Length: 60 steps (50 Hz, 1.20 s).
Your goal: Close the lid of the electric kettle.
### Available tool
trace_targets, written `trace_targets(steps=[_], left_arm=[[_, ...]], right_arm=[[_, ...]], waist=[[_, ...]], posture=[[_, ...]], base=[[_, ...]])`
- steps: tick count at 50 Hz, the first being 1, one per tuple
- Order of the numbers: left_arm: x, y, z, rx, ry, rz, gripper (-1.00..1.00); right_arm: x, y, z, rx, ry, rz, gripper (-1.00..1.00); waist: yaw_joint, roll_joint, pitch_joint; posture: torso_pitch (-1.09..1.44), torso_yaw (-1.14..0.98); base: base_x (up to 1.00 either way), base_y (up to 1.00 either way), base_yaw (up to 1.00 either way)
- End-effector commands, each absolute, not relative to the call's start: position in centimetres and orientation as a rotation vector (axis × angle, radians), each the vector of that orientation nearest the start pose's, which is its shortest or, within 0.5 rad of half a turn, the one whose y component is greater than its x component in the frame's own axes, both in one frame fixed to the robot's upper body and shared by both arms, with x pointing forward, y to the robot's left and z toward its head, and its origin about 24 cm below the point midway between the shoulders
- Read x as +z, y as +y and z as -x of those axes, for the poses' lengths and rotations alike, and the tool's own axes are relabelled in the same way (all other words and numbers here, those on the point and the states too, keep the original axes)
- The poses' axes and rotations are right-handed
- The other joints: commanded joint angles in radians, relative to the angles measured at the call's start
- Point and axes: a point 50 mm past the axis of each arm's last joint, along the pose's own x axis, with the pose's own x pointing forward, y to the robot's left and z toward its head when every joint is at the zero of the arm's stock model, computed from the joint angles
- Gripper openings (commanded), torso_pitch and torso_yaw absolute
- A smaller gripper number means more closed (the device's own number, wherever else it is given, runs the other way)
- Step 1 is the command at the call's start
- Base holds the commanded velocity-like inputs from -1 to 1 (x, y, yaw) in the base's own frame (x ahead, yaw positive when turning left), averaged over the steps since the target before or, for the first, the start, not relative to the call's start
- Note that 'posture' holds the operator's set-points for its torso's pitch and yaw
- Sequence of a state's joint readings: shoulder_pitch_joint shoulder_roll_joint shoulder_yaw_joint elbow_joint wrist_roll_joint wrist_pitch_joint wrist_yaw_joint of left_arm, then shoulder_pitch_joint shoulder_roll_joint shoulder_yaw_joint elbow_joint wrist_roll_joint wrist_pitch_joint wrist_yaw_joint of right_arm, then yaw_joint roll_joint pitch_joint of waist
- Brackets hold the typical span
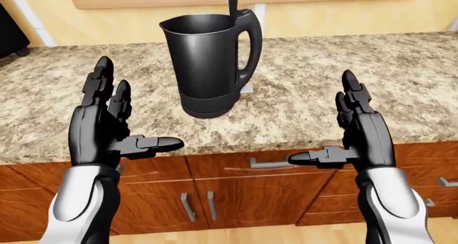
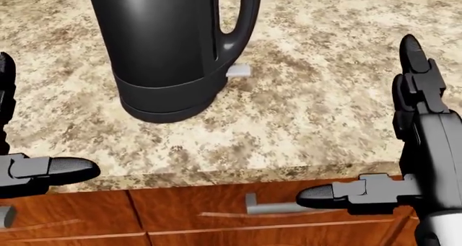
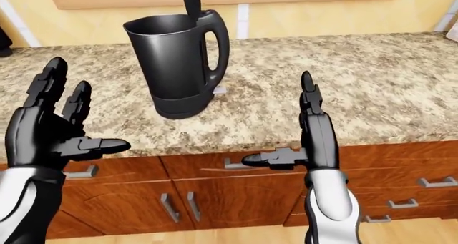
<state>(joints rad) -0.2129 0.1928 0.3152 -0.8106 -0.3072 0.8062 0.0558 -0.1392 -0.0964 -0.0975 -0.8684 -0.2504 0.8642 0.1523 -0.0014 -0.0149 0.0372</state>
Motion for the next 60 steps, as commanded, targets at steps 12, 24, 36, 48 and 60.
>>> trace_targets(steps=[12, 24, 36, 48, 60], left_arm=[[21.78, 20.06, -22.33, 0.091, -0.340, 0.017, 1.00], [21.69, 20.09, -22.37, 0.092, -0.338, 0.016, 1.00], [21.58, 20.17, -22.60, 0.093, -0.339, 0.018, 1.00], [21.32, 20.24, -22.65, 0.094, -0.337, 0.016, 1.00], [21.70, 20.18, -22.44, 0.093, -0.341, 0.017, 1.00]], right_arm=[[19.92, -17.39, -21.55, -0.100, -0.231, 0.281, 1.00], [19.69, -17.38, -21.66, -0.099, -0.217, 0.319, 1.00], [19.48, -17.41, -21.74, -0.101, -0.214, 0.321, 1.00], [19.51, -17.39, -21.73, -0.103, -0.214, 0.324, 1.00], [19.48, -17.37, -21.78, -0.106, -0.208, 0.336, 1.00]], waist=[[-0.004, 0.020, -0.024], [0.005, 0.025, -0.035], [0.003, 0.034, -0.023], [-0.003, 0.064, -0.013], [-0.007, 0.005, -0.016]], posture=[[0.00, 0.00], [0.00, 0.00], [0.00, 0.00], [0.00, 0.00], [0.00, 0.00]], base=[[0.02, 0.03, 0.00], [0.00, 0.02, 0.00], [0.00, 0.08, 0.00], [0.00, 0.07, 0.00], [0.00, 0.09, 0.00]])
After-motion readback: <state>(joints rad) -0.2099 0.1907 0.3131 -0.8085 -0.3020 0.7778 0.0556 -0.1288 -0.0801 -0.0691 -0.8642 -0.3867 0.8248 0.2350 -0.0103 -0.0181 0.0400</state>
